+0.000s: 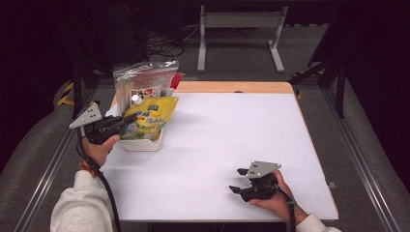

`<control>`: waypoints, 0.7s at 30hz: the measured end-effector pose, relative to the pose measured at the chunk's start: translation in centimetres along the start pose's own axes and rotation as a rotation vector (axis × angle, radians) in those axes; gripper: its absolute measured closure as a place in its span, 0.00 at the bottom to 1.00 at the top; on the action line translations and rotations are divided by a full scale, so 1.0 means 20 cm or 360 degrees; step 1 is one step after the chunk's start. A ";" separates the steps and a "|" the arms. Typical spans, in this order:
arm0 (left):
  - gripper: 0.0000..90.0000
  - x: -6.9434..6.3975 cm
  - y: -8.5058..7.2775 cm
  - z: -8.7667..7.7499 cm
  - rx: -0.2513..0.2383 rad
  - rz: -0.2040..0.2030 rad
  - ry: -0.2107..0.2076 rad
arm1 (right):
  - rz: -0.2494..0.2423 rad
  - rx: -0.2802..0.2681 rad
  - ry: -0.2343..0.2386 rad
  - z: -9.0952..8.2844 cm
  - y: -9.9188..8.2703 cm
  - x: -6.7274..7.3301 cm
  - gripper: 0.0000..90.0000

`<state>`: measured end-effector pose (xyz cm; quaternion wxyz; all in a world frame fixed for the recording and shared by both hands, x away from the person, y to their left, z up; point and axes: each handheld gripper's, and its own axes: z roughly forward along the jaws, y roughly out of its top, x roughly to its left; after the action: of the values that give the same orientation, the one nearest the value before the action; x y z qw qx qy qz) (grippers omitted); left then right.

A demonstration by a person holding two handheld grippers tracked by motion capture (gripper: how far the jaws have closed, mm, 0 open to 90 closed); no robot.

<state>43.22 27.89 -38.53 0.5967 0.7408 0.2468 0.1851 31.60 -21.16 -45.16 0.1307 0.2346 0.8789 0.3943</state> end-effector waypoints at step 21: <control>0.89 -0.04 -0.10 -0.11 0.0234 0.0042 0.0243 | -0.0031 0.0003 0.0016 0.00 0.01 0.02 0.38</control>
<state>40.95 29.51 -39.89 0.5177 0.7695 0.2947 0.2301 31.41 -20.84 -45.02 0.1298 0.2242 0.8821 0.3934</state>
